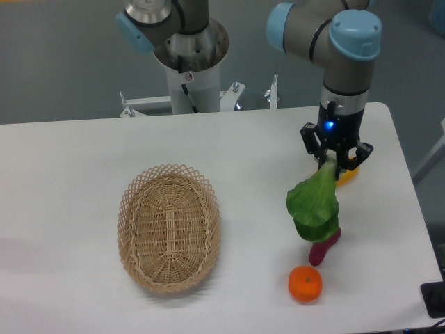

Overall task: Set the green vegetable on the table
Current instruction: 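Lower the held green bok choy toward the table beside the eggplant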

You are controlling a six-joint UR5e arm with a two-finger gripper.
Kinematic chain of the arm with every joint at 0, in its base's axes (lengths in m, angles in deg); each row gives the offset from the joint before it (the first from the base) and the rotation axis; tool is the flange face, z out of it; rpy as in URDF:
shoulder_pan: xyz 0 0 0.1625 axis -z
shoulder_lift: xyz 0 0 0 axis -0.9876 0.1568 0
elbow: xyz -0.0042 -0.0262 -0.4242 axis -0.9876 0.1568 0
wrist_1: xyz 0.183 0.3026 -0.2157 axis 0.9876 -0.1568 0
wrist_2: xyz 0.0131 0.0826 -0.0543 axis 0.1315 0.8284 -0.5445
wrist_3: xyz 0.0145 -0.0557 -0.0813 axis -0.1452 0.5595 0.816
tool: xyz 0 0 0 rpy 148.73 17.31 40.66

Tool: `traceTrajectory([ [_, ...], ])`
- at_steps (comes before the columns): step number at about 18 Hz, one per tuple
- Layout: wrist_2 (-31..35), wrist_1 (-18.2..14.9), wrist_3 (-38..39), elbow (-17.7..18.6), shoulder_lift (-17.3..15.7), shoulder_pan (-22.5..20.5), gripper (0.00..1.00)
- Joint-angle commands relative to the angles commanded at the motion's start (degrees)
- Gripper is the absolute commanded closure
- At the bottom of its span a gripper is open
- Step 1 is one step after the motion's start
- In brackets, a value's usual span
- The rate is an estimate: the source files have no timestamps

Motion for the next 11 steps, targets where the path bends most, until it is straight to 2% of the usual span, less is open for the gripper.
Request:
traceTrajectory([
  [11, 0.3, 0.4, 0.3, 1.6, 0.0, 0.8, 0.59],
])
